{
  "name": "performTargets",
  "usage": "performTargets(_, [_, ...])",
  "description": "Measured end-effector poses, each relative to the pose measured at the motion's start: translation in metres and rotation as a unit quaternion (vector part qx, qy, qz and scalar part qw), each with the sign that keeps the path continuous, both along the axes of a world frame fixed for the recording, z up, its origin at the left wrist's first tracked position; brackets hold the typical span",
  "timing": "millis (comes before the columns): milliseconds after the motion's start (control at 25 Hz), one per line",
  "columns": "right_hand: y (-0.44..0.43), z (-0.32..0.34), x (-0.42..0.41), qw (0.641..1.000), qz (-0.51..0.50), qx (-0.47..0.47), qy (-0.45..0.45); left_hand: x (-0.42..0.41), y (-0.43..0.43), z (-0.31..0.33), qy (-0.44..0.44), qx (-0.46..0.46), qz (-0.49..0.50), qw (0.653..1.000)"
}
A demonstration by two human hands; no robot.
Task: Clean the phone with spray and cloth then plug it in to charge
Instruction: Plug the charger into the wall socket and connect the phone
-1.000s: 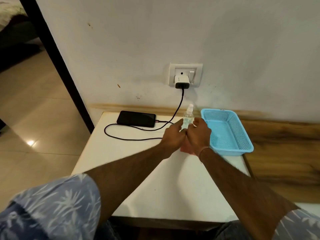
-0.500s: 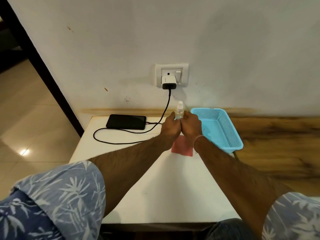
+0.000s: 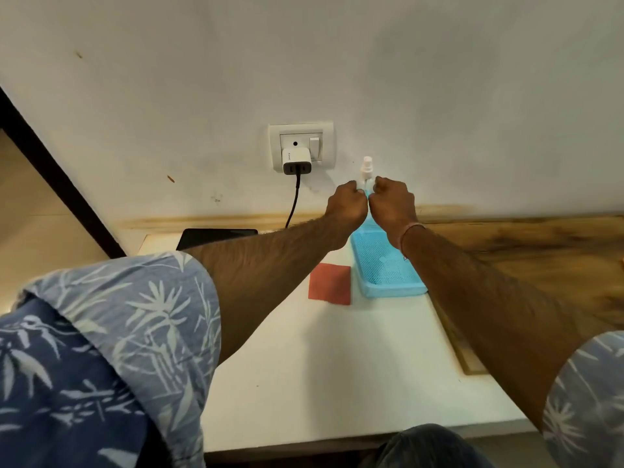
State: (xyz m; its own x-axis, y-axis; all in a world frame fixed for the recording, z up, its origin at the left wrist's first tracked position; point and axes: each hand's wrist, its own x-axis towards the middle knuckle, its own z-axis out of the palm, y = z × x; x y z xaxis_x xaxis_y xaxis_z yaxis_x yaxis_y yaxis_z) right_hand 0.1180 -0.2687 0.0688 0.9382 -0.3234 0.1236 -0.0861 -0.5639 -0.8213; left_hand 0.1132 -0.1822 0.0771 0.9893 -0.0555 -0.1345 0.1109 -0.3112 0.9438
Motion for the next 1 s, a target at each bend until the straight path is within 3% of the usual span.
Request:
performTargets(400, [-0.024,-0.066,0.007,0.998,0.019,0.000,0.068,0.008,0.006,-0.046,-0.023,0.170,-0.059,0.983])
performTargets(880, [-0.027,-0.064,0.002,0.997,0.012,0.035,0.063,0.009,0.012,-0.055,-0.050,0.134,-0.072,0.987])
performTargets(1000, [-0.022,-0.046,-0.013,0.996,-0.033,0.085,-0.011,0.002,0.030,-0.055,-0.062,0.149,-0.028,0.986])
